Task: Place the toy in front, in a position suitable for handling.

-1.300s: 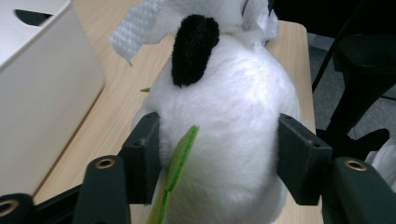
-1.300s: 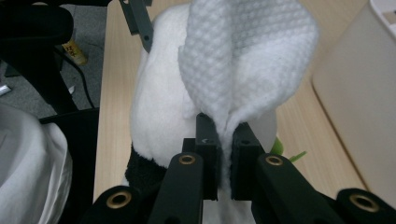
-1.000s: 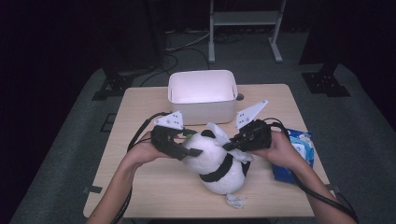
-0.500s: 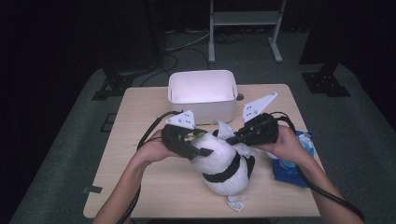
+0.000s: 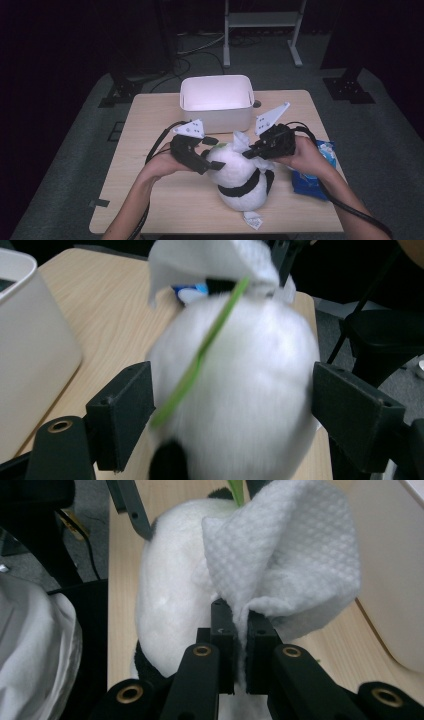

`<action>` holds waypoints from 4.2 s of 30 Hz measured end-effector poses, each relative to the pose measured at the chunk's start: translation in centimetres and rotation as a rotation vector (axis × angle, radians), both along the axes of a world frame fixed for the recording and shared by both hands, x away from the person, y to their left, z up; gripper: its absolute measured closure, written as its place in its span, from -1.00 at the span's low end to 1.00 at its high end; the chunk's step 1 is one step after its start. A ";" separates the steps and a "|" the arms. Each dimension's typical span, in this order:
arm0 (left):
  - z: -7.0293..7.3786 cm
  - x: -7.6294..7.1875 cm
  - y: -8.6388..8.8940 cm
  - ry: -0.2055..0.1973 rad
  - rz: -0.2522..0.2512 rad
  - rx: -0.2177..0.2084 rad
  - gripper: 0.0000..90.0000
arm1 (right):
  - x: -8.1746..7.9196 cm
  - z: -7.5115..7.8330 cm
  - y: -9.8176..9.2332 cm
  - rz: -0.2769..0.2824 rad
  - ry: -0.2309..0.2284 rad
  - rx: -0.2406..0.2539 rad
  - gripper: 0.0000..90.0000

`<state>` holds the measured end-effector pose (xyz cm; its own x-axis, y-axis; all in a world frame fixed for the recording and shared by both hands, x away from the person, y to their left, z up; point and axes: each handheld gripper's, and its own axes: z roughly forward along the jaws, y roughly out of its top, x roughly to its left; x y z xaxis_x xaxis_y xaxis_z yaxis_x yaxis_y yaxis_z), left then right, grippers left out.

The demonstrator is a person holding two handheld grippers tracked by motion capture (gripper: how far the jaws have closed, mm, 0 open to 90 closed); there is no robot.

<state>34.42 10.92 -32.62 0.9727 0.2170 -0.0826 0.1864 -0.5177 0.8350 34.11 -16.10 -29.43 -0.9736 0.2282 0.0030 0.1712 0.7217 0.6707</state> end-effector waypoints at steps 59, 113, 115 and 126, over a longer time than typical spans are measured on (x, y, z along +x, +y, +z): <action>-2.1 0.7 -0.7 0.068 -0.060 -0.067 -0.33 | -0.1 3.2 1.8 0.050 -0.046 -0.022 0.88; -1.6 0.5 -1.8 0.013 -0.082 -0.002 -0.17 | -0.4 3.2 1.9 0.043 -0.073 0.011 0.88; -1.6 0.4 -2.3 0.008 -0.096 0.000 -0.18 | -0.5 3.2 2.0 0.047 -0.065 0.018 0.88; -2.3 0.3 -3.5 0.017 -0.103 -0.002 -0.48 | -0.9 2.1 0.5 0.035 -0.041 -0.023 0.88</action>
